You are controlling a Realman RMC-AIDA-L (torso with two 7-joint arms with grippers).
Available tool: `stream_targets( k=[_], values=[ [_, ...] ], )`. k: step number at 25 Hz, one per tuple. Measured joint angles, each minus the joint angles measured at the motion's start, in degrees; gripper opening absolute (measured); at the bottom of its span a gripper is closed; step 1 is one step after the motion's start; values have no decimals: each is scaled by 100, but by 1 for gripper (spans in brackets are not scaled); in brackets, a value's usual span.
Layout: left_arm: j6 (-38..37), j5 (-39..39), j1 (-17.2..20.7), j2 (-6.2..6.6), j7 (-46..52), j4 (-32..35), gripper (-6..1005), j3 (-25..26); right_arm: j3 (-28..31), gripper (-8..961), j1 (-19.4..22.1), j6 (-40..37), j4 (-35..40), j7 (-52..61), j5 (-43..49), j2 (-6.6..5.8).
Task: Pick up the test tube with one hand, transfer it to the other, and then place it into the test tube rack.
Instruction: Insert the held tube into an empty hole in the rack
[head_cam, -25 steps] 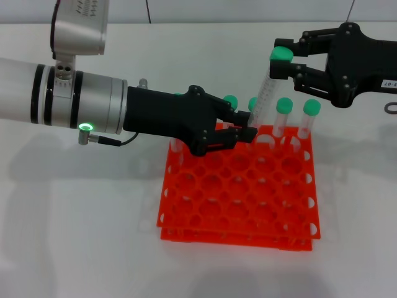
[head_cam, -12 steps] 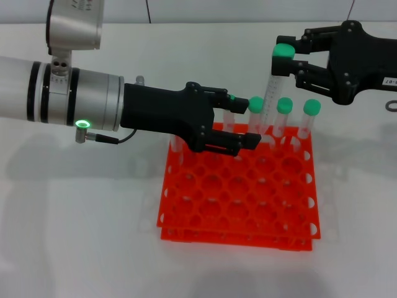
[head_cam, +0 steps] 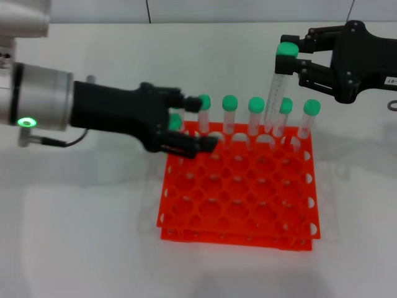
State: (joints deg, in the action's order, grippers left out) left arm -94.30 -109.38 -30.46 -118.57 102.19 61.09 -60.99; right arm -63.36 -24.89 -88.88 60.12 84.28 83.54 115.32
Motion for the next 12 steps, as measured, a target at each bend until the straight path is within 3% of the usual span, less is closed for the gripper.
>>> stream_targets(
  k=[5, 12],
  values=[
    [-390, -469, 120, 121, 755, 458, 882, 327, -28, 273, 22, 45, -12, -16, 0, 19],
    [-673, -848, 387, 150, 1129, 473, 879, 1160, -103, 266, 32, 56, -101, -44, -65, 50]
  ],
)
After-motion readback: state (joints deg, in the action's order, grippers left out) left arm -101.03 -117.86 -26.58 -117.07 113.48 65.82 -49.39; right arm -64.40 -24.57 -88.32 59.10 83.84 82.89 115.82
